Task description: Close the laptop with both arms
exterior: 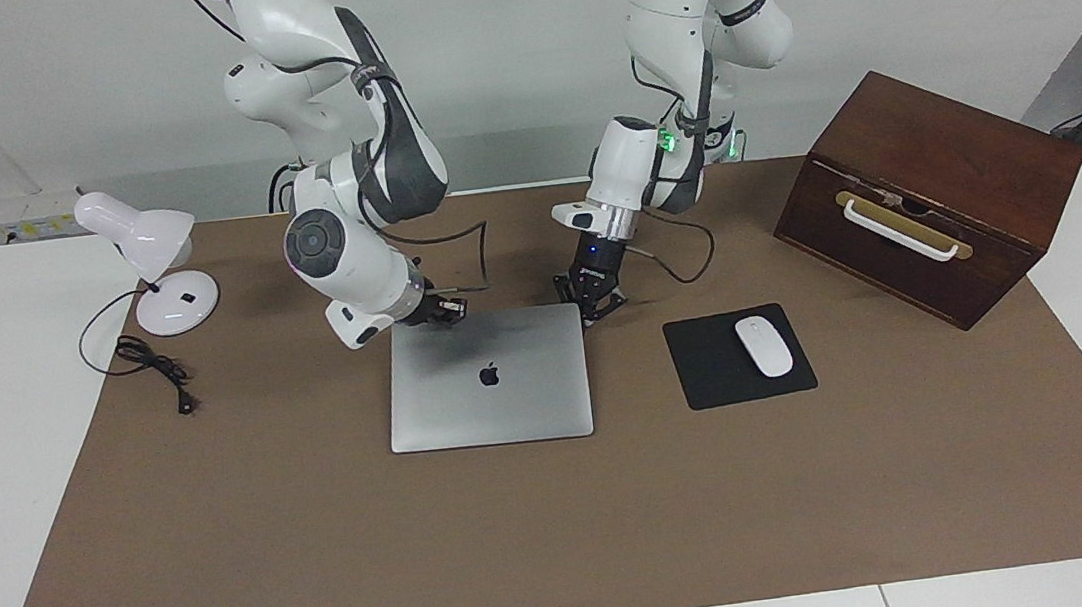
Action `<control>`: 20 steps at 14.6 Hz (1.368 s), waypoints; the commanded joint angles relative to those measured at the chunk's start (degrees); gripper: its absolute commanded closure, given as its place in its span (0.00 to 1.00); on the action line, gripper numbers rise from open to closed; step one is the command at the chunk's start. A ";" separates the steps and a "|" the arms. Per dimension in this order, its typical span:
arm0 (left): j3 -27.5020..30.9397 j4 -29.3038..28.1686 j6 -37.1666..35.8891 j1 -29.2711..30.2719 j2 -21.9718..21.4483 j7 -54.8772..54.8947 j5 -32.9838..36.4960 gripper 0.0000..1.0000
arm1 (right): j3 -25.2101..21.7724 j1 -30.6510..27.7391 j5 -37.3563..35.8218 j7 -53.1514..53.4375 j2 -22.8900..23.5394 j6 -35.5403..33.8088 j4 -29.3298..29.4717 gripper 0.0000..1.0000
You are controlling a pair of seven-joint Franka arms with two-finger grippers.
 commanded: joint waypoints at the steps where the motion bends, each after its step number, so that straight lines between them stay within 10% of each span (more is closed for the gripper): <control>1: 0.32 -4.51 -6.75 1.55 -5.48 0.09 -0.59 1.00 | 0.04 -0.63 -0.14 -0.98 -0.61 -2.15 1.17 1.00; 11: 0.75 1.36 -63.17 14.37 -36.16 0.62 0.02 1.00 | -0.57 -4.58 -8.12 -8.71 -3.59 -4.44 4.16 1.00; 20: 0.75 17.18 -94.83 28.71 -40.31 0.62 11.44 1.00 | -0.48 -12.13 -20.17 -22.41 -7.03 -11.82 15.49 1.00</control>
